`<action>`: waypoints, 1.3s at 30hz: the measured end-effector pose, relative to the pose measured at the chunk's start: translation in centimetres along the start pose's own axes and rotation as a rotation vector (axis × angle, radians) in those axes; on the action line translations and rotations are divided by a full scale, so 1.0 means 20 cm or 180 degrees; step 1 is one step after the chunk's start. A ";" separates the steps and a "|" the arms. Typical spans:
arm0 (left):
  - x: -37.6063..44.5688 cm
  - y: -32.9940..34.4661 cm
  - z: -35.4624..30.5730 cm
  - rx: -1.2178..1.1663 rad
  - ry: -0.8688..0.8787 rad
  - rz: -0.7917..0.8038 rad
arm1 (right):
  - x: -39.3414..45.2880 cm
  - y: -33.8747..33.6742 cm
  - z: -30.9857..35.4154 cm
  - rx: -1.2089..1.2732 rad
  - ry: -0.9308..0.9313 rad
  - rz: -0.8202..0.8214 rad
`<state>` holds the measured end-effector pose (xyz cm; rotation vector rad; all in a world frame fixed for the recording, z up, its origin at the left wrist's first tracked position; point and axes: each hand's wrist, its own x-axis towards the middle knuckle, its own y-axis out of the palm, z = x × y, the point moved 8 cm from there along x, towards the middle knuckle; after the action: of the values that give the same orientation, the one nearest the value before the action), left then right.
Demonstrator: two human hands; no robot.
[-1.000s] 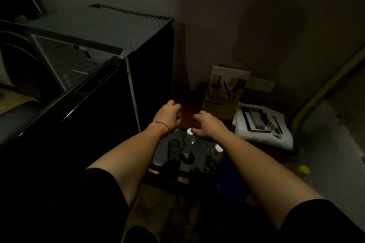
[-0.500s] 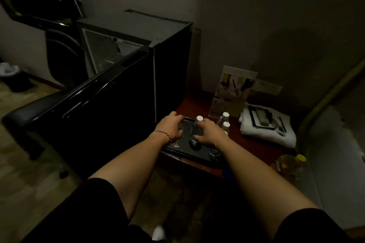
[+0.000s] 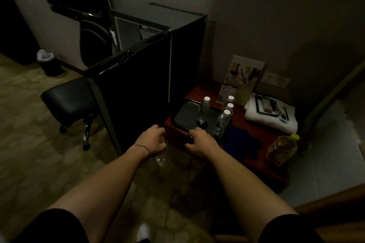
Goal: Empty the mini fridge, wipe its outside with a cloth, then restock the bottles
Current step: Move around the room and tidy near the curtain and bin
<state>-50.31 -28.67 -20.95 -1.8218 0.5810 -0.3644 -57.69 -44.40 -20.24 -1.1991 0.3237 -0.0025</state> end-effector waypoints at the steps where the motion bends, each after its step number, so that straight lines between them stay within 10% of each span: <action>1: -0.05 0.01 0.04 -0.0032 -0.0020 0.0027 | -0.02 0.02 0.04 0.0028 -0.0026 0.0007; 39: -0.65 -0.88 2.58 -0.0604 -0.1589 -0.0673 | 0.91 0.64 2.77 -0.0666 -0.1743 0.0413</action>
<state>-30.76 23.78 -20.32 -2.0657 0.0769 0.0156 -28.85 7.83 -18.54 -1.3303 -0.0837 0.4745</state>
